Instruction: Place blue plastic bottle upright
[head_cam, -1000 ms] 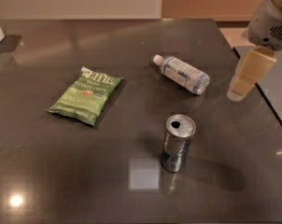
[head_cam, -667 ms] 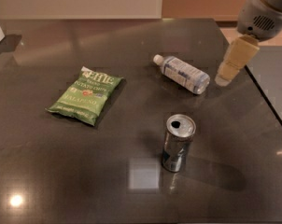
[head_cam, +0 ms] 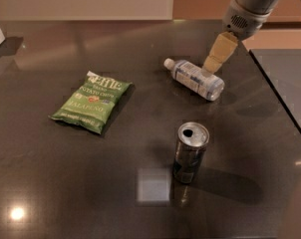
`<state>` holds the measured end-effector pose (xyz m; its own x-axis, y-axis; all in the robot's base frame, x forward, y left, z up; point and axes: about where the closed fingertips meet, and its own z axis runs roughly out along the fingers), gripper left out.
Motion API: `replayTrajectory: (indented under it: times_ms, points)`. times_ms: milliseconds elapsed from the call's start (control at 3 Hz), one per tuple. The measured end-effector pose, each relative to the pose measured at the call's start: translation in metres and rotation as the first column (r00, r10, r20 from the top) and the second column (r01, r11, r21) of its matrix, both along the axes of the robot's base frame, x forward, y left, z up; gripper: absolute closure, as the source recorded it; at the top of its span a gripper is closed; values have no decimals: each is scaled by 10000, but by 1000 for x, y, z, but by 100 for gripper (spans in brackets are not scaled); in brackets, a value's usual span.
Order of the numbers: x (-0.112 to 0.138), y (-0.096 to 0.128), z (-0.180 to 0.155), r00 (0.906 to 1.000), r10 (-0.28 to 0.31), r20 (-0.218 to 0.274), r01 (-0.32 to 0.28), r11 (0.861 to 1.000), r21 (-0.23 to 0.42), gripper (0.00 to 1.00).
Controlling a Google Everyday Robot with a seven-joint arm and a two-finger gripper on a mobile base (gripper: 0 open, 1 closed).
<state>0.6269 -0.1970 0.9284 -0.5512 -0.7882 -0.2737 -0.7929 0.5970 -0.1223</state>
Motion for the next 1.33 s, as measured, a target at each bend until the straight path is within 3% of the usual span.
replayTrajectory:
  times_ms: [667, 1333]
  points:
    - [48, 28, -40, 9954, -707, -648, 701, 9975, -115, 0]
    - [54, 53, -58, 9919, -883, -908, 834, 9949, -569, 0]
